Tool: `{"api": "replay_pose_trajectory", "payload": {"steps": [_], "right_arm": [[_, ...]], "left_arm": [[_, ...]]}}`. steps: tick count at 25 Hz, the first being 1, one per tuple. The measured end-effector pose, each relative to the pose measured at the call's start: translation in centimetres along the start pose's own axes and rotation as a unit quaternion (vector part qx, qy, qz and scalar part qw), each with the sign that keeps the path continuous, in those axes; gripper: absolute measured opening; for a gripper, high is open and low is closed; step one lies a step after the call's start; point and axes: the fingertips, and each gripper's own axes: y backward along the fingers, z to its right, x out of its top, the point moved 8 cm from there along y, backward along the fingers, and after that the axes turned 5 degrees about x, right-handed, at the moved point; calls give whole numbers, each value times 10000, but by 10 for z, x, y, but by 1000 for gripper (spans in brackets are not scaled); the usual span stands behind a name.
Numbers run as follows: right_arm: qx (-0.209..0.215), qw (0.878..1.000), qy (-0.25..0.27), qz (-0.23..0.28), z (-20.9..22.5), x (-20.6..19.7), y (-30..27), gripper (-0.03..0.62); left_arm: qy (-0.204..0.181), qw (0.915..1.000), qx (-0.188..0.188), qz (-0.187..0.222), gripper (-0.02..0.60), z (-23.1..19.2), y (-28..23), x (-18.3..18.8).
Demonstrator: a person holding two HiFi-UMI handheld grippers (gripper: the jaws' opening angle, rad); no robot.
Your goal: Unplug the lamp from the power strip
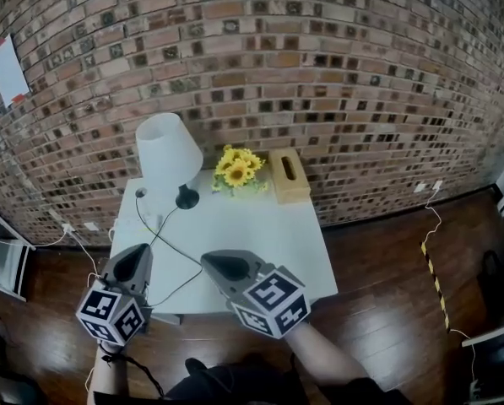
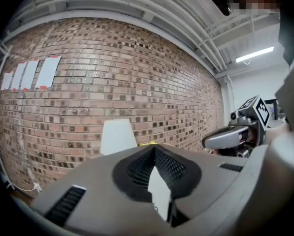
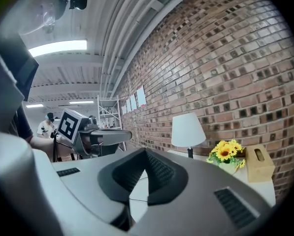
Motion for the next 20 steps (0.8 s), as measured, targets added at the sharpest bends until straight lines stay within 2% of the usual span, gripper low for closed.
{"api": "replay_pose_trajectory", "payload": {"steps": [5,9,12,17,20], "right_arm": [[24,10000,31,-78,-2,-11,22,-3],[68,9982,516,-306,-7,-20,24,-3],[368,9962,648,-448,-15,-26,18,-3],[948,9945,269,-369,-27,-23,-9,-3],[1283,9903,329,-420,-44,-20,-28,-3]], "left_arm": [[-70,9999,-54,-118,15,26,-4,-7],[-347,9983,452,-102,17,27,0,-12],[-371,9967,708,-135,18,26,14,-19],[-328,9931,1103,-230,17,7,44,-23],[-219,9894,1423,-206,17,-10,67,-28]]}}
